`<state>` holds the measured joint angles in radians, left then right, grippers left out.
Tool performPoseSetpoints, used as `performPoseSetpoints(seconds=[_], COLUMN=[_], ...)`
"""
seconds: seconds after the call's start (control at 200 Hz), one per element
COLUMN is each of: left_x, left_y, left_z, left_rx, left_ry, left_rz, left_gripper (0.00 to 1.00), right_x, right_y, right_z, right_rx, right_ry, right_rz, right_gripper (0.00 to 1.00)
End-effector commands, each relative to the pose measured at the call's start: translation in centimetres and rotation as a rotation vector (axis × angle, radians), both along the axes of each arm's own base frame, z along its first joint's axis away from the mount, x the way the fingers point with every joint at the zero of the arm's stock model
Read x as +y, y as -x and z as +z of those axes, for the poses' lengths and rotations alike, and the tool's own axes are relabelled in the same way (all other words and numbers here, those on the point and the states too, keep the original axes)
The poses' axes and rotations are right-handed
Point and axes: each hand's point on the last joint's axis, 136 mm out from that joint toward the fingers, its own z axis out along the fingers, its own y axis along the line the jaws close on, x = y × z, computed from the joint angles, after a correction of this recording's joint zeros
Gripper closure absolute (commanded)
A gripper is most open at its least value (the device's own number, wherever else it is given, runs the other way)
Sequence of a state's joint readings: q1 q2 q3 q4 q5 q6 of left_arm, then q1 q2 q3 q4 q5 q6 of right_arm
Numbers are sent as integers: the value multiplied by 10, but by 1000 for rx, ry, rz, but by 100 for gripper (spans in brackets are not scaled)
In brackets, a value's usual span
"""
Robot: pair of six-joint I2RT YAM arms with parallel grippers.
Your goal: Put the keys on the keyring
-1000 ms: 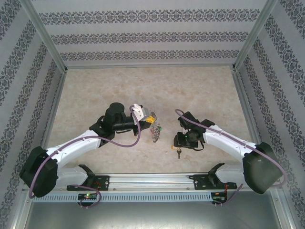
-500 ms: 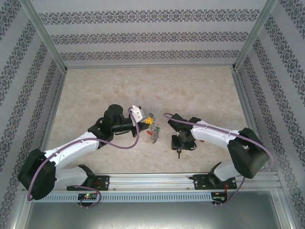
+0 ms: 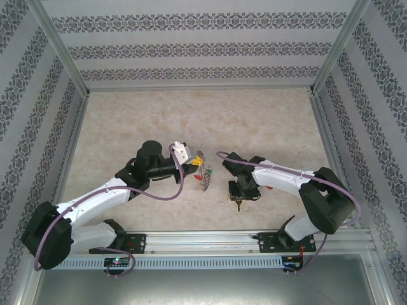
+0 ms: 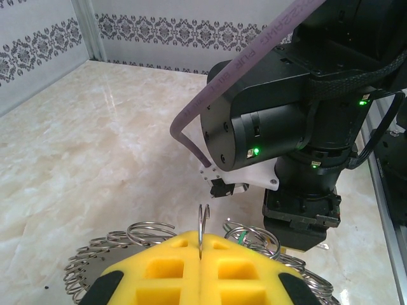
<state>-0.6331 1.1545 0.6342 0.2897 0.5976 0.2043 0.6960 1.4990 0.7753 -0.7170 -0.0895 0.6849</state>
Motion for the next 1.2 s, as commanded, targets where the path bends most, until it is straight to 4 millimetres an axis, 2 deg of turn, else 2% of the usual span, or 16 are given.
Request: performPoseSetpoints(seconds=[0.0, 0.165, 0.26, 0.625, 0.764, 1.029, 1.194], left_x=[3, 1, -1, -4, -5, -7, -8], left_y=[-2, -3, -4, -6, -6, -8, -7], left_z=[15, 15, 14, 15, 15, 13, 13], left_rx=[-51, -47, -47, -38, -37, -27, -25], left_ry=[29, 34, 31, 28, 26, 22, 19], left_rz=[4, -2, -6, -18, -21, -29, -35], left_gripper=[100, 100, 100, 100, 100, 100, 100], right_x=[-7, -8, -7, -24, -36, -39, -29], right_y=[-1, -5, -9, -14, -13, -12, -12], right_z=[1, 2, 4, 6, 5, 6, 8], right_rx=[-10, -16, -10, -18, -29, -23, -20], right_ry=[5, -90, -169, -193, -151, -146, -204], right_rz=[-22, -80, -103, -169, -183, -171, -157], right_gripper=[71, 79, 79, 80, 81, 80, 71])
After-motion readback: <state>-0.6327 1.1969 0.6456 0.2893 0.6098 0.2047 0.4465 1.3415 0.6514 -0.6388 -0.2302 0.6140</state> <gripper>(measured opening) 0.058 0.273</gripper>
